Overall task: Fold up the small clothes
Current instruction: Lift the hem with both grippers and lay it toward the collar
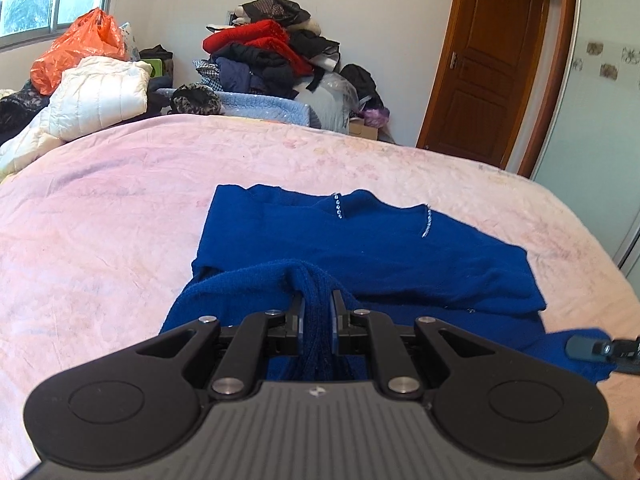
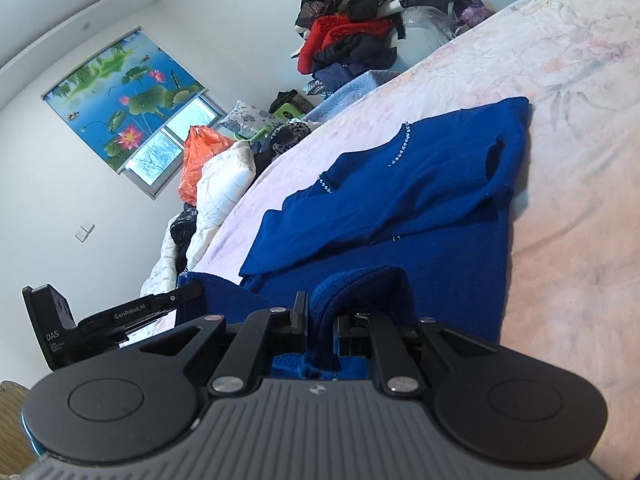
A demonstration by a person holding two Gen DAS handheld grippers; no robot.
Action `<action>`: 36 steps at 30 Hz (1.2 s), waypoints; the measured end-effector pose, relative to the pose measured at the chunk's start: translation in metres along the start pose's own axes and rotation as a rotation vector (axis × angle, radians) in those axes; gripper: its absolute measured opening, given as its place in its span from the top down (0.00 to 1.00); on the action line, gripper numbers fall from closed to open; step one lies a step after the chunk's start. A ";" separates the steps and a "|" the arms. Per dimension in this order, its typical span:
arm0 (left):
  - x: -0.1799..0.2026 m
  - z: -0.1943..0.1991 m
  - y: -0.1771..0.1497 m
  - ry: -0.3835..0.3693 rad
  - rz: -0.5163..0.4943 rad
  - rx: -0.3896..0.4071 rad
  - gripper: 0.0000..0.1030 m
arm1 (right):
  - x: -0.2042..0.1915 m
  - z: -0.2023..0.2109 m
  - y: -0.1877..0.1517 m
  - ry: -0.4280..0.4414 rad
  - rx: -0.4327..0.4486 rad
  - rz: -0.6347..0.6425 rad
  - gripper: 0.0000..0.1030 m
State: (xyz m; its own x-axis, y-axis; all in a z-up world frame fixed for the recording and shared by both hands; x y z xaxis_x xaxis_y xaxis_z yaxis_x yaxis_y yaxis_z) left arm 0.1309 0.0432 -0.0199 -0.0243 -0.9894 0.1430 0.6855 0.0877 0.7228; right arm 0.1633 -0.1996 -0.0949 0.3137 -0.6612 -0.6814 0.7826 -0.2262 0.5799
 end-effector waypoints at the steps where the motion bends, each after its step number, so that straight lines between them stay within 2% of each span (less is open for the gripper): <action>1: 0.000 -0.002 0.001 0.003 -0.003 -0.003 0.89 | 0.000 -0.001 0.003 -0.001 0.003 0.003 0.85; 11: 0.000 -0.007 0.014 0.032 -0.024 0.013 0.89 | -0.007 -0.010 0.023 0.003 0.025 0.033 0.85; 27: 0.001 -0.019 0.033 0.066 -0.052 0.028 0.89 | 0.004 -0.017 0.046 0.001 0.071 -0.008 0.85; 36: 0.004 -0.023 0.064 0.077 -0.066 0.068 0.89 | 0.006 -0.022 0.063 0.001 0.104 -0.016 0.85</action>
State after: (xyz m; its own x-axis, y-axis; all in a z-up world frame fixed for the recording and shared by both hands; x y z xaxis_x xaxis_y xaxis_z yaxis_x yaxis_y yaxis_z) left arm 0.1913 0.0423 0.0120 -0.0095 -0.9990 0.0432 0.6333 0.0274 0.7735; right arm 0.2260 -0.2023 -0.0721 0.3017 -0.6564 -0.6914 0.7276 -0.3101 0.6119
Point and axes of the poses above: each gripper's, at about its wrist camera, not at the fingertips, and z roughly against the way its jaws point, x to its right, y to its top, the point moved 10 cm from there along -z, roughly the way its jaws point, and after that the axes turned 8 degrees about -x, right-handed, at the moved point
